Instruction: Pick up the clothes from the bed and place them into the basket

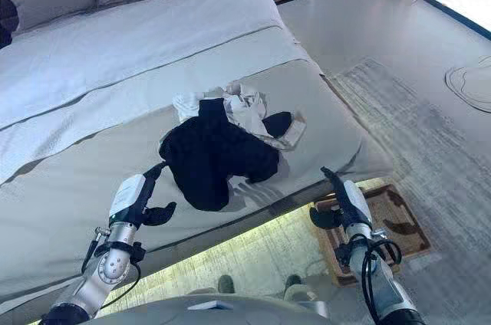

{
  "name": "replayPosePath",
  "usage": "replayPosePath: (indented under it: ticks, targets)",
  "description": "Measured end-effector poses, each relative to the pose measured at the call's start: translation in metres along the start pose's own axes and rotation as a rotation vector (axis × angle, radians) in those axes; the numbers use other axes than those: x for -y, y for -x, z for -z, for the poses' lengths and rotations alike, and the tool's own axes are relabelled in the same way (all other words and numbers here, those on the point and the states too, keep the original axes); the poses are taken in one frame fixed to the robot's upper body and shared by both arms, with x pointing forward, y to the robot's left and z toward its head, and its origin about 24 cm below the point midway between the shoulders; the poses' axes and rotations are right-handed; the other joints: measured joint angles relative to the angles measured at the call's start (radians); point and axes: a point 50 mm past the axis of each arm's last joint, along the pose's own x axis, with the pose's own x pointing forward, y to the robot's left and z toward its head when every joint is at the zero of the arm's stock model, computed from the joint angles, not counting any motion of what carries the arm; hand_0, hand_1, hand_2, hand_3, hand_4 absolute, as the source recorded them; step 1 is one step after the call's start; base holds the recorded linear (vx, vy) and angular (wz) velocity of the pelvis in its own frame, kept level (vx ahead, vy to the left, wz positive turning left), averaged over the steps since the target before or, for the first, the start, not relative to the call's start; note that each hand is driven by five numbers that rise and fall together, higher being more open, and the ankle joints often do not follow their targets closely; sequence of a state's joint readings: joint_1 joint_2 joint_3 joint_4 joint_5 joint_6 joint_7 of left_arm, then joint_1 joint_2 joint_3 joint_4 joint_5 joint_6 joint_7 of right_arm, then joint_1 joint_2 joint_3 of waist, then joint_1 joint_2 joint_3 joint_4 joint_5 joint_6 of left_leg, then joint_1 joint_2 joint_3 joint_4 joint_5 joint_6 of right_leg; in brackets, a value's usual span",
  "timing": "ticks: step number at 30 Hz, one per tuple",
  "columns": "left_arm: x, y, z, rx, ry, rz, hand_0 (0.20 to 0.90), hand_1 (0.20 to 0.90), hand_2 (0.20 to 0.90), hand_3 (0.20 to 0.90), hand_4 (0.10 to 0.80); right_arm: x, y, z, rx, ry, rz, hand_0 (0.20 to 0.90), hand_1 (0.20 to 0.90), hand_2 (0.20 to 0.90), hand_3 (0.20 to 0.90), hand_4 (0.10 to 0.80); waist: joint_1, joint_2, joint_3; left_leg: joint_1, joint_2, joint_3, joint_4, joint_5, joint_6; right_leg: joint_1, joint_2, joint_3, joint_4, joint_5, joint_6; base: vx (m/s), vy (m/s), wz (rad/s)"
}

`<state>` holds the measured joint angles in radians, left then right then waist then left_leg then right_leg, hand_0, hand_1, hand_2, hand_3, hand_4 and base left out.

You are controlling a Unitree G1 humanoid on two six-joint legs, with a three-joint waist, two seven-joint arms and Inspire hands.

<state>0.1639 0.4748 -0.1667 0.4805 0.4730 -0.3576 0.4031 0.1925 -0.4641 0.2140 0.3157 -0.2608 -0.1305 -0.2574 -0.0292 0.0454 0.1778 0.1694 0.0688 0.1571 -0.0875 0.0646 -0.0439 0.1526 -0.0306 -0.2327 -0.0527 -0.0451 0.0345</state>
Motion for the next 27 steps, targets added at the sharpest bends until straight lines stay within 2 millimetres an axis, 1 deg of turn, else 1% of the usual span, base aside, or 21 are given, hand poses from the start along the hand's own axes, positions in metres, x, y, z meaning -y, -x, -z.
replayPosePath:
  ticks: [6, 10, 13, 20, 23, 25, 27]
  targets:
    - [0.004, 0.002, 0.001, -0.045, 0.106, -0.001, 0.900, 0.900, 0.900, 0.900, 0.800, -0.001, 0.000, 0.000, -0.002, -0.010, -0.004, 0.900, 0.900, 0.900, 0.900, 0.800, 0.005, 0.000, 0.000, 0.000, 0.000, -0.002, 0.000, 0.000, 0.000, 0.001, 0.000, -0.001, 0.000, 0.000, 0.000, 0.000, 0.000, 0.00]
    - [0.008, 0.003, 0.000, -0.052, 0.114, 0.024, 0.900, 0.900, 0.900, 0.900, 0.800, -0.002, 0.000, -0.001, -0.002, -0.013, -0.005, 0.900, 0.900, 0.900, 0.900, 0.800, 0.005, 0.000, 0.000, -0.001, 0.000, -0.004, 0.000, 0.000, 0.000, 0.001, 0.000, -0.002, 0.000, 0.000, 0.000, 0.000, 0.000, 0.00]
    - [0.011, 0.003, 0.001, -0.068, 0.122, 0.034, 0.900, 0.900, 0.900, 0.900, 0.800, -0.004, -0.001, 0.000, -0.013, -0.005, -0.039, 0.900, 0.900, 0.900, 0.900, 0.800, 0.005, 0.000, 0.000, -0.004, 0.000, -0.013, 0.000, 0.000, 0.000, 0.000, 0.001, -0.005, 0.000, 0.000, 0.000, -0.017, -0.027, 0.02]
    - [0.013, 0.005, 0.005, -0.111, 0.133, 0.040, 0.900, 0.900, 0.900, 0.900, 0.800, -0.007, 0.000, -0.001, -0.009, -0.007, -0.060, 0.900, 0.900, 0.900, 0.900, 0.800, 0.009, 0.007, 0.012, -0.018, 0.001, -0.031, 0.000, 0.000, 0.000, -0.005, 0.001, -0.027, 0.000, 0.000, 0.000, -0.020, -0.048, 0.09]
    - [0.016, 0.007, 0.007, -0.125, 0.132, 0.072, 0.900, 0.900, 0.900, 0.900, 0.800, -0.008, 0.000, -0.001, -0.012, -0.013, -0.071, 0.900, 0.900, 0.900, 0.900, 0.800, 0.020, 0.008, 0.016, -0.023, 0.000, -0.035, 0.005, 0.000, 0.000, -0.005, 0.001, -0.029, -0.001, 0.000, 0.000, -0.009, -0.042, 0.03]
    - [0.016, 0.007, 0.008, -0.138, 0.140, 0.075, 0.900, 0.900, 0.900, 0.900, 0.800, -0.008, -0.001, -0.002, -0.010, -0.018, -0.074, 0.900, 0.900, 0.900, 0.900, 0.800, 0.027, 0.003, 0.020, -0.042, -0.002, -0.037, 0.038, 0.001, -0.002, -0.005, -0.004, -0.030, 0.001, -0.001, 0.000, -0.027, 0.004, 0.06]
    - [0.016, 0.004, 0.009, -0.148, 0.156, 0.066, 0.900, 0.900, 0.900, 0.900, 0.800, -0.006, -0.003, -0.004, 0.001, -0.008, -0.072, 0.900, 0.900, 0.900, 0.900, 0.800, 0.031, -0.020, 0.035, -0.102, -0.019, -0.052, 0.141, 0.005, -0.008, -0.005, -0.029, -0.035, 0.003, -0.001, 0.000, -0.014, 0.096, 0.14]
